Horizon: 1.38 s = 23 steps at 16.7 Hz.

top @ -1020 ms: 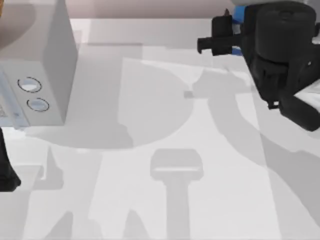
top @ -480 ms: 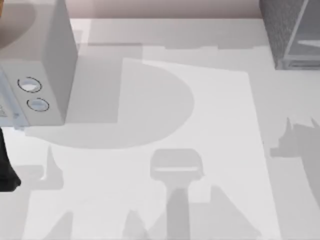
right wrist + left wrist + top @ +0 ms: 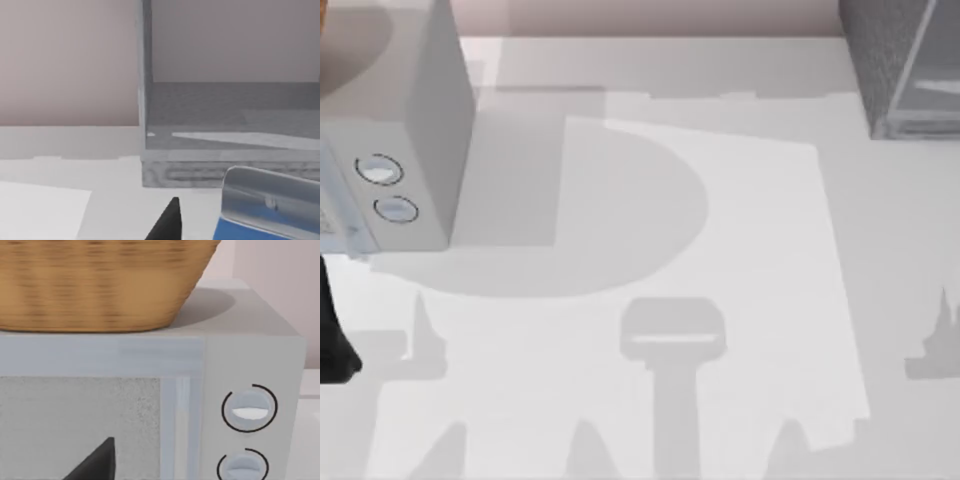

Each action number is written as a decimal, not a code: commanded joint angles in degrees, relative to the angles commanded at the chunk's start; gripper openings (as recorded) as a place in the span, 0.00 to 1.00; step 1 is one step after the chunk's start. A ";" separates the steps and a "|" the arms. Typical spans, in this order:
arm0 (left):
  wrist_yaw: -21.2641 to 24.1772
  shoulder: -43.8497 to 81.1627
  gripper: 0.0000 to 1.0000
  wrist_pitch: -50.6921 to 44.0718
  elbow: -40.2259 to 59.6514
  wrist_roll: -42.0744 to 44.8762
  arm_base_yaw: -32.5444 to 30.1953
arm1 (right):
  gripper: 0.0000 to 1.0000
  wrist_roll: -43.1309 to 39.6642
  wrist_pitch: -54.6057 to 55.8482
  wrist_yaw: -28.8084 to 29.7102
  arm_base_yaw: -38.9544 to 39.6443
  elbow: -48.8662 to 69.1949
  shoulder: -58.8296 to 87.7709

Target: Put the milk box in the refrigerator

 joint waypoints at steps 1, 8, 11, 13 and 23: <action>0.00 0.00 1.00 0.00 0.00 0.00 0.00 | 0.00 -0.14 -0.39 -0.40 -0.51 -0.50 -1.23; 0.00 0.00 1.00 0.00 0.00 0.00 0.00 | 0.00 0.00 -0.52 -0.66 -0.61 -0.61 -1.63; 0.00 0.00 1.00 0.00 0.00 0.00 0.00 | 0.00 -0.53 0.83 -1.13 -1.08 0.35 1.88; 0.00 0.00 1.00 0.00 0.00 0.00 0.00 | 0.00 -0.76 3.28 -1.80 -1.77 2.22 7.18; 0.00 0.00 1.00 0.00 0.00 0.00 0.00 | 0.00 0.40 31.02 -7.69 -8.33 24.78 56.18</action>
